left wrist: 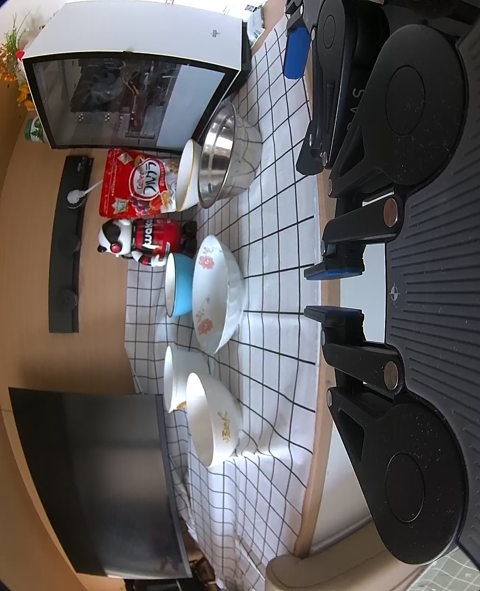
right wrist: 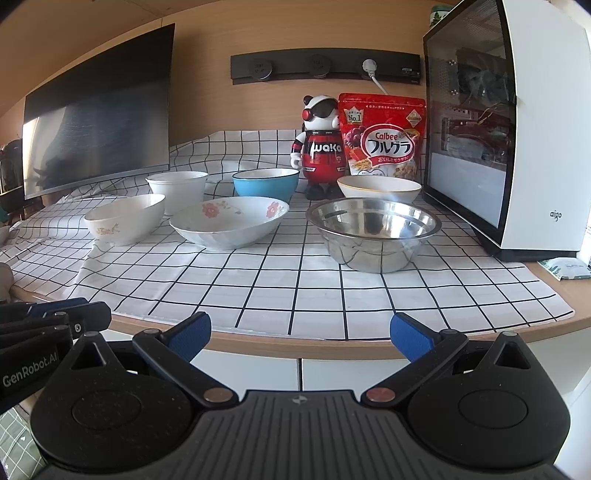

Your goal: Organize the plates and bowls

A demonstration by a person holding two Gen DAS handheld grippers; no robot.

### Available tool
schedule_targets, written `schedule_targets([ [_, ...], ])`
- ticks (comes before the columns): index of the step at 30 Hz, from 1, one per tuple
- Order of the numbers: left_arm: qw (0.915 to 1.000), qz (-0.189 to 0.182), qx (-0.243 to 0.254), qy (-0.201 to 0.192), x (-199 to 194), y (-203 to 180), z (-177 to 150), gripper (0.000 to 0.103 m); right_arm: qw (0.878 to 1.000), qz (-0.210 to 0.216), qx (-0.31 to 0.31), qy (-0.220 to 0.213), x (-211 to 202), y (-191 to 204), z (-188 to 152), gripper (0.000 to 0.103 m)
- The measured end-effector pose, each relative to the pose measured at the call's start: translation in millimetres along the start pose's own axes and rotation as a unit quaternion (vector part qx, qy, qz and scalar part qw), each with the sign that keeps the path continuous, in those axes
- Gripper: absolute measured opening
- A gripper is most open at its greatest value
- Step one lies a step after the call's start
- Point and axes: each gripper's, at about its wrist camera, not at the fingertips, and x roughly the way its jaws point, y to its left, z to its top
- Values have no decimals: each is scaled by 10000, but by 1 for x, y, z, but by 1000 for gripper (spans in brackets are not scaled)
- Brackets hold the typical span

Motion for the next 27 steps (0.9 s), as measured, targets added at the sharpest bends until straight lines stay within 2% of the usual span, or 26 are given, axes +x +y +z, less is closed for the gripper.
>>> schedule_targets([
  [18, 9998, 92, -145, 97, 4, 14, 11, 17, 9999, 126, 46, -28, 8, 5, 10, 103],
  [23, 9956, -49, -824, 453, 16, 49, 33, 17, 9990, 313, 325, 65, 20, 4, 29, 103],
  [27, 9817, -78, -1700, 858, 36, 99, 54, 17, 9966, 697, 377, 203, 35, 16, 46, 103],
])
